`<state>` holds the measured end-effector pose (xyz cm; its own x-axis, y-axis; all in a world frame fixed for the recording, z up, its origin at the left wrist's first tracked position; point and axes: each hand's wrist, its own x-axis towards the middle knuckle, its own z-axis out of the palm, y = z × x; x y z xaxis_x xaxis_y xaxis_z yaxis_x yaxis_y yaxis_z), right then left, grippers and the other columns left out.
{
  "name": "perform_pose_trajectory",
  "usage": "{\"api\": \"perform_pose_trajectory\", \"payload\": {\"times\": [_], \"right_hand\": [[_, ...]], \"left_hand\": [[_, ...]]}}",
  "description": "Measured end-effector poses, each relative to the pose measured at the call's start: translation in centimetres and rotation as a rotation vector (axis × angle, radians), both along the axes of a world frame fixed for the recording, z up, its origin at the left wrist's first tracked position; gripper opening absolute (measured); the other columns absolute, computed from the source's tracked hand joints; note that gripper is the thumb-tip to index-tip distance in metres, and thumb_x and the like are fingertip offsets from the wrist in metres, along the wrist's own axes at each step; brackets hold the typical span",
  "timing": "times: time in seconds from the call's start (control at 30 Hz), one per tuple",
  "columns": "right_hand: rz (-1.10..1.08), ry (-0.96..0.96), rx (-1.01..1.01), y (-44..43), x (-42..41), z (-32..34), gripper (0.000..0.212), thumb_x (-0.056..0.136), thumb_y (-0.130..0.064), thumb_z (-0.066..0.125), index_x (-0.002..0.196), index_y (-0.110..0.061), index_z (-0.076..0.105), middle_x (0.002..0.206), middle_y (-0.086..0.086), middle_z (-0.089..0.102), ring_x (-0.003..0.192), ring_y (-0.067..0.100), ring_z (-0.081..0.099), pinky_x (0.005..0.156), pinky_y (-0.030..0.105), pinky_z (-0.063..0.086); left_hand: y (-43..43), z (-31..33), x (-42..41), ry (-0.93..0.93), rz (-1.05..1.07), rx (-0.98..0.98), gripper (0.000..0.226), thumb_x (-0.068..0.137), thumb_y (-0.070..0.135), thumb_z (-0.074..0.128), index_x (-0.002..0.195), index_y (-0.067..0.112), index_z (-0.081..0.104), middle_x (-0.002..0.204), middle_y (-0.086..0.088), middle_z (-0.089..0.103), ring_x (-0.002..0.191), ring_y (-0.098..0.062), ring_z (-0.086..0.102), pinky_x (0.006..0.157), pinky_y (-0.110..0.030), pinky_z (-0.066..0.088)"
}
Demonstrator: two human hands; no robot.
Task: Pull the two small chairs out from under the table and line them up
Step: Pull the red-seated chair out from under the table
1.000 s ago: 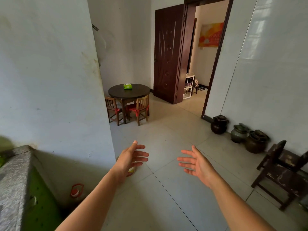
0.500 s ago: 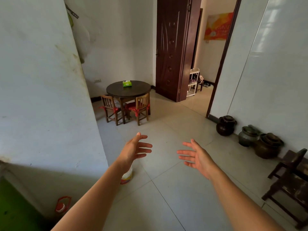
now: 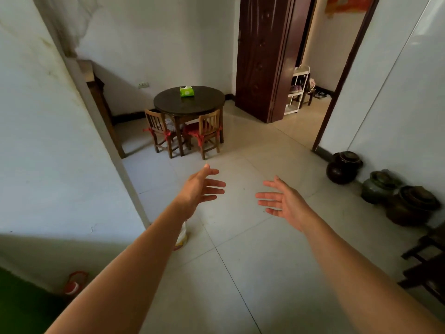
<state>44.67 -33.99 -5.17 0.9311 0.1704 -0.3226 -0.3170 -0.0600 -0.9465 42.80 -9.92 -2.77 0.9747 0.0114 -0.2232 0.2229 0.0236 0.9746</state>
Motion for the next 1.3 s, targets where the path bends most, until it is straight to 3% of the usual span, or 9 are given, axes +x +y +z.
{"api": "perform_pose_trajectory", "payload": {"times": [0.37, 0.9, 1.3], "right_hand": [[-0.03, 0.024, -0.004, 0.4, 14.6, -2.4, 0.043, 0.092, -0.055, 0.039, 0.118, -0.026, 0.058, 0.105, 0.004, 0.074, 0.098, 0.021, 0.069, 0.085, 0.036, 0.05], [0.036, 0.068, -0.011, 7.2, 40.6, -2.0, 0.04, 0.093, -0.052, 0.04, 0.117, -0.026, 0.059, 0.1, 0.004, 0.075, 0.096, 0.02, 0.07, 0.078, 0.034, 0.051], [0.119, 0.058, -0.032, 7.3, 62.8, -3.7, 0.035, 0.092, -0.054, 0.04, 0.106, -0.031, 0.061, 0.093, 0.001, 0.078, 0.089, 0.018, 0.072, 0.074, 0.033, 0.052]], "left_hand": [[0.5, -2.3, 16.6, 0.024, -0.035, 0.013, 0.047, 0.097, 0.047, 0.026, 0.118, 0.016, 0.056, 0.102, -0.011, 0.07, 0.095, -0.027, 0.067, 0.089, -0.039, 0.051], [7.5, -1.9, 41.0, 0.065, 0.032, 0.011, 0.049, 0.098, 0.047, 0.025, 0.119, 0.016, 0.056, 0.1, -0.008, 0.069, 0.095, -0.025, 0.067, 0.088, -0.036, 0.051], [7.5, -3.4, 60.5, 0.102, 0.146, -0.009, 0.048, 0.097, 0.049, 0.026, 0.115, 0.017, 0.058, 0.098, -0.008, 0.071, 0.093, -0.024, 0.068, 0.083, -0.035, 0.053]]}}
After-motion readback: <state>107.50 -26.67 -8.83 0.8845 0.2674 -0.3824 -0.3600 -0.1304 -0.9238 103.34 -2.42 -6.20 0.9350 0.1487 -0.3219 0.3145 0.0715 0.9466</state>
